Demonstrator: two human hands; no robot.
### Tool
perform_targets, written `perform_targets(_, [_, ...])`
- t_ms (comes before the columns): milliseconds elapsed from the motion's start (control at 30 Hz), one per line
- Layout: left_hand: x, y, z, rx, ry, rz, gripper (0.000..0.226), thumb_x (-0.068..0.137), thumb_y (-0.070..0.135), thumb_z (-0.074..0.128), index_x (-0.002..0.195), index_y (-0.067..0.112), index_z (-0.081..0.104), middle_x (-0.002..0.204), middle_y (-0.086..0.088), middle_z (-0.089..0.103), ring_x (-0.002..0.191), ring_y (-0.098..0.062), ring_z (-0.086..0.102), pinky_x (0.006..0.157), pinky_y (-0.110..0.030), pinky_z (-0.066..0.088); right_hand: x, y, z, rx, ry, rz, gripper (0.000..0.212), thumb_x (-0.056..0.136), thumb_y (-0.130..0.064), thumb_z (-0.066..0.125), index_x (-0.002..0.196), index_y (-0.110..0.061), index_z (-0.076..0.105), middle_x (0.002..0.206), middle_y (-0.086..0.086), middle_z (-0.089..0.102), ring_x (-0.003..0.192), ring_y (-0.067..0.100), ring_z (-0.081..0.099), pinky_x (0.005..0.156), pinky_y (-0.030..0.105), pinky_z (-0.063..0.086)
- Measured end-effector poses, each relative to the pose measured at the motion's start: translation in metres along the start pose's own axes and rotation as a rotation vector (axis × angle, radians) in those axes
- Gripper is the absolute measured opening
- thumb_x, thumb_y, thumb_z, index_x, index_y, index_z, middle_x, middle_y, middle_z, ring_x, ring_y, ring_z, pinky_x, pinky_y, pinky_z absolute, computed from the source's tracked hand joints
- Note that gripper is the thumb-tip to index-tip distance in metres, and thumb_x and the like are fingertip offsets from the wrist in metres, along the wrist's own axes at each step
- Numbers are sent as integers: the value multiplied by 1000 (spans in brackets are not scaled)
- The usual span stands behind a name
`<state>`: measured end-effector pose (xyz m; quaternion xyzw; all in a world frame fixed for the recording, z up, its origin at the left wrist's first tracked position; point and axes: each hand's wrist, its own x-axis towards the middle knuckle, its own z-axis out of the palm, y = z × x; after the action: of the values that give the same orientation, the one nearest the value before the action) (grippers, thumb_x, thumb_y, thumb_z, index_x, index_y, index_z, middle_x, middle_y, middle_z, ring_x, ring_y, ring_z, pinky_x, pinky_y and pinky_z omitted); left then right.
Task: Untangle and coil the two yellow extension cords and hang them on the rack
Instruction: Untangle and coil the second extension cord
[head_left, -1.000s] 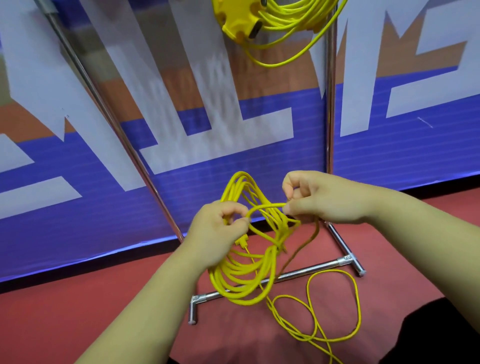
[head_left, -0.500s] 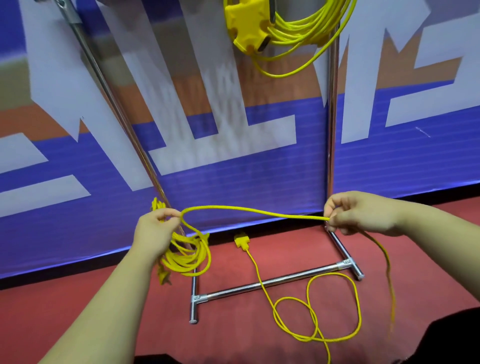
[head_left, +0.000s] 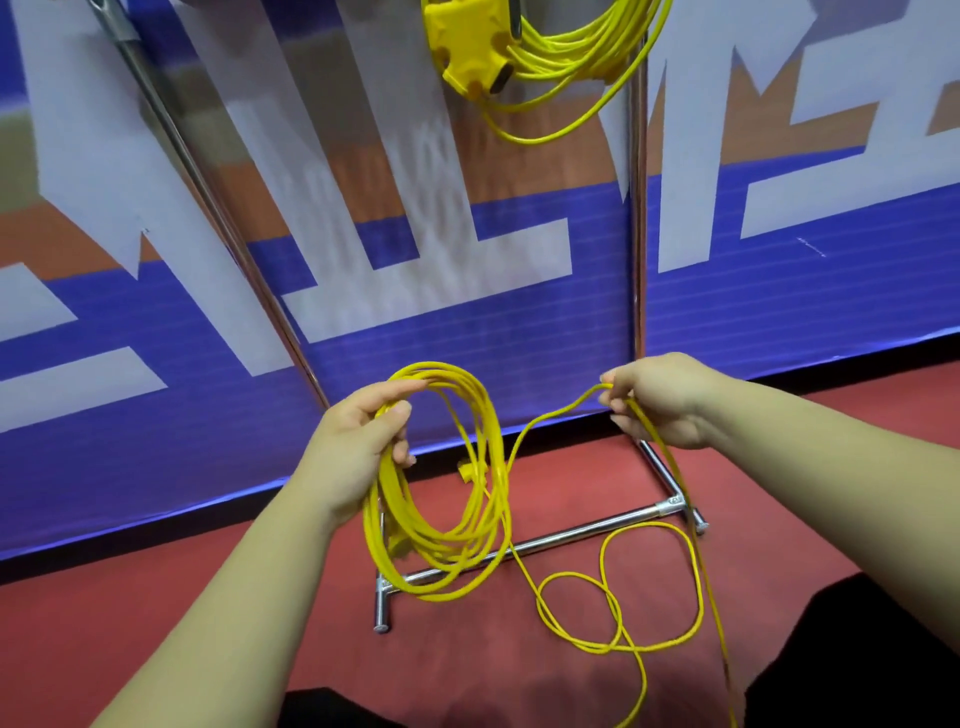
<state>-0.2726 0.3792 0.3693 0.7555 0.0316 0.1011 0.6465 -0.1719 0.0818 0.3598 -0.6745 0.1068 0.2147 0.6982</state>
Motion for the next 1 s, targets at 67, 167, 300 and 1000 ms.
perform_targets(67, [-5, 2, 13, -24, -27, -2, 29, 100, 2, 53, 107, 19, 75, 66, -6, 44, 49, -16, 42, 55, -31, 51, -2, 0, 3, -69, 5, -44, 20, 87, 4, 63, 102, -9, 69, 71, 4, 61, 63, 15, 48, 59, 26, 39])
perform_targets(167, [-11, 1, 28, 6, -87, -19, 24, 98, 1, 57, 104, 15, 76, 66, -6, 50, 49, -16, 44, 57, -33, 50, -5, -1, 8, -157, 11, -78, 21, 82, 3, 73, 97, -12, 73, 81, 6, 67, 74, 17, 55, 69, 26, 41])
perform_targets(300, [-15, 1, 44, 72, -139, -35, 20, 94, -1, 62, 98, 13, 77, 60, -2, 57, 51, -18, 50, 59, -32, 49, -7, -6, 13, -187, -9, -64, 20, 77, 2, 75, 91, -13, 75, 83, 10, 65, 74, 20, 46, 63, 28, 32])
perform_targets(1000, [-4, -17, 90, -247, -106, -224, 58, 72, 4, 81, 126, 10, 61, 84, -5, 72, 71, -22, 68, 67, -34, 55, 1, -25, 69, 160, -148, -3, 8, 87, 2, 72, 83, -4, 67, 86, 11, 72, 74, 16, 73, 72, 23, 61])
